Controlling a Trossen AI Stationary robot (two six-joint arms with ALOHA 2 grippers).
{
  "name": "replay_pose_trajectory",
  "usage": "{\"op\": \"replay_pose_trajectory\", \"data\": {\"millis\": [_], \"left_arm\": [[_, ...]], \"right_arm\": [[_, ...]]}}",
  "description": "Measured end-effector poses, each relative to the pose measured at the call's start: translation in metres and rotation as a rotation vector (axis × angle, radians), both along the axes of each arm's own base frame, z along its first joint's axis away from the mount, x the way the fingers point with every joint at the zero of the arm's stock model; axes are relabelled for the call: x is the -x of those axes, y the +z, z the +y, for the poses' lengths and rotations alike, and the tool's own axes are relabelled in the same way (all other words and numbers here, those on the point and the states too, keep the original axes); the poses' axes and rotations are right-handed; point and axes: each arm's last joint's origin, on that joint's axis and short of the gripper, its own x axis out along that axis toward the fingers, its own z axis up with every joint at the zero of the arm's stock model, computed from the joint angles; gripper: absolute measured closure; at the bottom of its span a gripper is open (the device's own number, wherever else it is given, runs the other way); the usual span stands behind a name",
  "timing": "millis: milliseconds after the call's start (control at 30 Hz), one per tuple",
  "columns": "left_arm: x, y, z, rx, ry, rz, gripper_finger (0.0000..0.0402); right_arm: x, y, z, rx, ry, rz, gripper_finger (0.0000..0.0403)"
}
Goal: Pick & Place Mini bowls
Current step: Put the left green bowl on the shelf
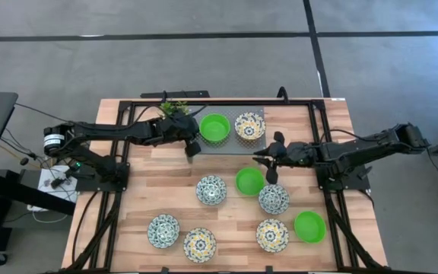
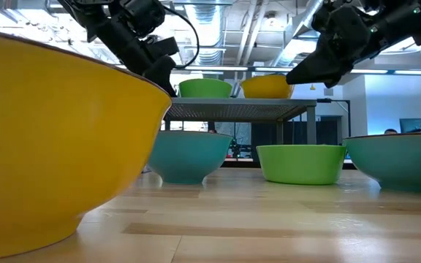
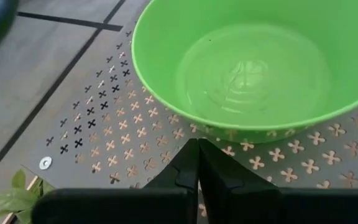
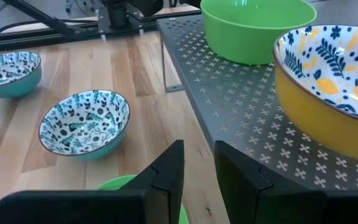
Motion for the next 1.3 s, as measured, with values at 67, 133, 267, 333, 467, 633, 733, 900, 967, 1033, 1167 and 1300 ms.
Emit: {"op": "replay_pose_trajectory", "data": {"millis": [67, 133, 267, 333, 467, 633, 733, 900, 967, 1033, 1167, 1300], "left_arm": [[0.0, 0.0, 0.0, 0.0, 0.0, 0.0, 0.0394], [0.0, 0.0, 0.0, -0.001, 0.0, -0.004, 0.0395], [-0.001, 0.001, 0.0, -0.004, -0.001, -0.019, 0.0394], [-0.002, 0.002, 0.0, -0.007, -0.001, -0.029, 0.0393], [-0.004, 0.004, 0.0, 0.009, -0.026, -0.063, 0.0396], [-0.005, 0.006, 0.0, 0.011, -0.031, -0.088, 0.0393], [-0.006, 0.007, 0.0, 0.009, -0.029, -0.102, 0.0394], [-0.006, 0.008, -0.001, 0.023, -0.021, -0.119, 0.0394], [-0.006, 0.008, -0.001, 0.023, -0.02, -0.12, 0.0393], [-0.007, 0.008, 0.0, 0.023, -0.02, -0.122, 0.0394], [-0.01, 0.004, 0.0, 0.03, -0.028, -0.119, 0.0395], [-0.013, 0.0, 0.0, 0.039, -0.046, -0.118, 0.0392]], "right_arm": [[0.0, 0.0, 0.001, 0.0, 0.006, 0.0, 0.0317], [0.0, 0.0, 0.002, -0.001, 0.012, 0.0, 0.0317], [0.0, 0.0, 0.003, -0.001, 0.015, 0.0, 0.0317], [0.0, 0.0, 0.002, -0.001, 0.012, 0.0, 0.0317], [0.0, 0.0, 0.001, -0.001, 0.006, 0.0, 0.0317], [0.0, 0.0, 0.001, 0.005, 0.009, 0.001, 0.0317], [0.0, 0.0, 0.001, 0.009, 0.011, 0.002, 0.0317], [0.0, 0.0, 0.001, 0.009, 0.011, 0.002, 0.0317], [0.0, 0.0, 0.001, 0.009, 0.011, 0.002, 0.0317], [0.0, 0.0, 0.001, 0.009, 0.011, 0.002, 0.0317], [0.0, 0.0, 0.001, 0.009, 0.011, 0.002, 0.0317], [0.0, 0.0, 0.001, 0.009, 0.01, 0.002, 0.0317]]}}
